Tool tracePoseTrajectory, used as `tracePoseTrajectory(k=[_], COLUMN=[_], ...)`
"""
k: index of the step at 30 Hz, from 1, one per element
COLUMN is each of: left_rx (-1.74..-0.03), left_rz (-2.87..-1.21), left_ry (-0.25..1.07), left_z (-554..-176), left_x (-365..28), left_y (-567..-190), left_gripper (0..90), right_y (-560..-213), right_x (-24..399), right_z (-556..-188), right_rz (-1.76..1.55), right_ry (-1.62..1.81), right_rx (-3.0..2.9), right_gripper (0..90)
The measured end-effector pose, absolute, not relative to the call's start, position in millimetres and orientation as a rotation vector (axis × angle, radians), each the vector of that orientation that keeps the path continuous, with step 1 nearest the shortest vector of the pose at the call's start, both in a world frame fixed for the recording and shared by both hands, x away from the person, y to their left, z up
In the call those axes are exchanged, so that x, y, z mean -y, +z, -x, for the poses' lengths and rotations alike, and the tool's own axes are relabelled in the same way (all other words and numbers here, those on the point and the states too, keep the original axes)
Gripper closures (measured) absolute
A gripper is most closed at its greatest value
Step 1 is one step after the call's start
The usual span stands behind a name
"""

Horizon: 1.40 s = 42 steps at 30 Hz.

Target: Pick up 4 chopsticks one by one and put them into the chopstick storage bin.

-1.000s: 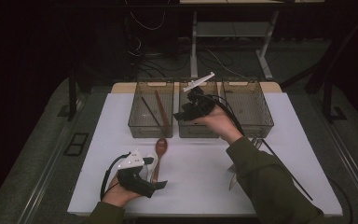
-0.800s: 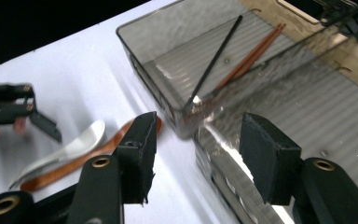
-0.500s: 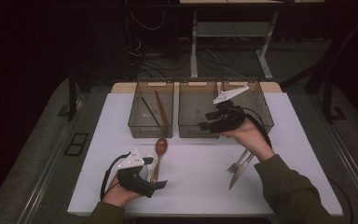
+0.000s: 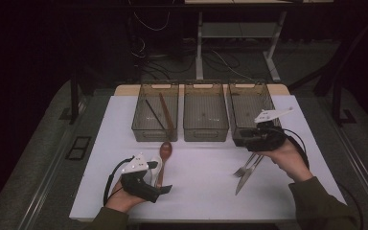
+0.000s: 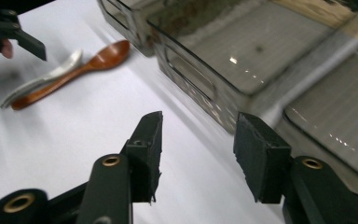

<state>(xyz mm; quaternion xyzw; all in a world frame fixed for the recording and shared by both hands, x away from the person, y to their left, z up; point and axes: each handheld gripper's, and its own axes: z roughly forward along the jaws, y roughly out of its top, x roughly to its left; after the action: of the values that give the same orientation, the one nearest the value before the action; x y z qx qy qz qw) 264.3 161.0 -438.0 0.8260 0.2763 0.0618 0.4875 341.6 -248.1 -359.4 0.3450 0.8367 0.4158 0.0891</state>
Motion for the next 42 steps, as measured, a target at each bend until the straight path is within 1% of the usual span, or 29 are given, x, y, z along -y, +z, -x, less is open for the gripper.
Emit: tracePoseTrajectory(k=[14,20,28,33,36,42], left_rx=[-0.672,-0.672,-0.673,-0.671,-0.668,-0.67], left_rz=[-2.008,-2.009,-2.01,-2.011,-2.015,-2.014], left_ry=[0.154,0.155,0.156,0.154,0.153,0.154], left_z=[-263.6,-263.5,-263.4,-263.1,-263.2,-263.1], left_x=[-160.5,-160.5,-160.6,-160.1,-159.8,-160.2], left_y=[-437.5,-437.5,-437.3,-437.3,-437.2,-437.6], left_gripper=[0.0,0.0,0.0,0.0,0.0,0.0], right_y=[-386.2,-395.6,-410.7,-420.3,-426.2,-433.5], right_x=[319.3,343.7,370.8,382.5,385.7,384.5], right_z=[-318.0,-308.0,-295.7,-289.1,-287.9,-290.7], right_rz=[-1.202,-1.273,-1.335,-1.37,-1.377,-1.384], right_ry=[1.129,1.106,0.986,0.937,0.904,0.856], right_rx=[-2.451,-2.423,-2.401,-2.4,-2.394,-2.412], right_gripper=[54.9,59.5,65.2,69.9,74.2,77.6])
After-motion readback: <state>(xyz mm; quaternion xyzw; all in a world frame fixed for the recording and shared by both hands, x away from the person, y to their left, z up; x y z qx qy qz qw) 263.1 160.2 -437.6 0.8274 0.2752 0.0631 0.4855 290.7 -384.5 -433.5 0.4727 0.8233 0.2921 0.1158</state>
